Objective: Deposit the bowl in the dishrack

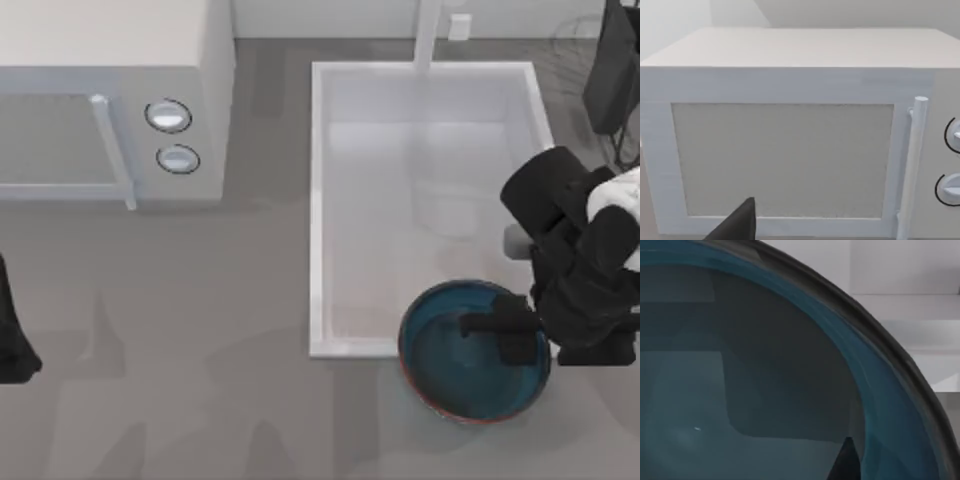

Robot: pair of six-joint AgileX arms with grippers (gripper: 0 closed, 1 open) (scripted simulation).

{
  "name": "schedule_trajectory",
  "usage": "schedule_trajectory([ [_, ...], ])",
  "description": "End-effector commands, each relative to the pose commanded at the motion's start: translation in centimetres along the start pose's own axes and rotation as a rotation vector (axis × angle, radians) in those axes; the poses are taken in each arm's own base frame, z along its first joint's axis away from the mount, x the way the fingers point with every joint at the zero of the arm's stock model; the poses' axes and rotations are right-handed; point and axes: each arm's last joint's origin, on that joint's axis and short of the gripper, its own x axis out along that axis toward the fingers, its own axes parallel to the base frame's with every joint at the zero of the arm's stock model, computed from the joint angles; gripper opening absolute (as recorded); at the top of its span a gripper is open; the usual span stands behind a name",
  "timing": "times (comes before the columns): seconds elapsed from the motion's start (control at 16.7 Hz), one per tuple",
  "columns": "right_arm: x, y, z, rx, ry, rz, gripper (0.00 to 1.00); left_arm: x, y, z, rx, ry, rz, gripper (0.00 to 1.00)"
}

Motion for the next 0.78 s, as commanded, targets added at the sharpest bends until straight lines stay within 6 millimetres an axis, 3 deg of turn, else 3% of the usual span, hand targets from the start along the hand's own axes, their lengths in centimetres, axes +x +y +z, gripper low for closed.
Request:
schedule_trajectory([
  [0.18, 0.0, 0.0, 0.0, 0.0, 0.0, 0.0, 0.02, 0.0, 0.0, 0.0, 0.0, 0.0, 0.0, 1.0],
  [0.24, 0.0, 0.0, 0.0, 0.0, 0.0, 0.0, 0.0, 0.0, 0.0, 0.0, 0.0, 0.0, 0.0, 1.0],
  [0.78, -0.11, 0.09, 0.01, -0.001, -0.001, 0.001, 0.0, 0.0, 0.0, 0.0, 0.0, 0.0, 0.0, 1.0],
])
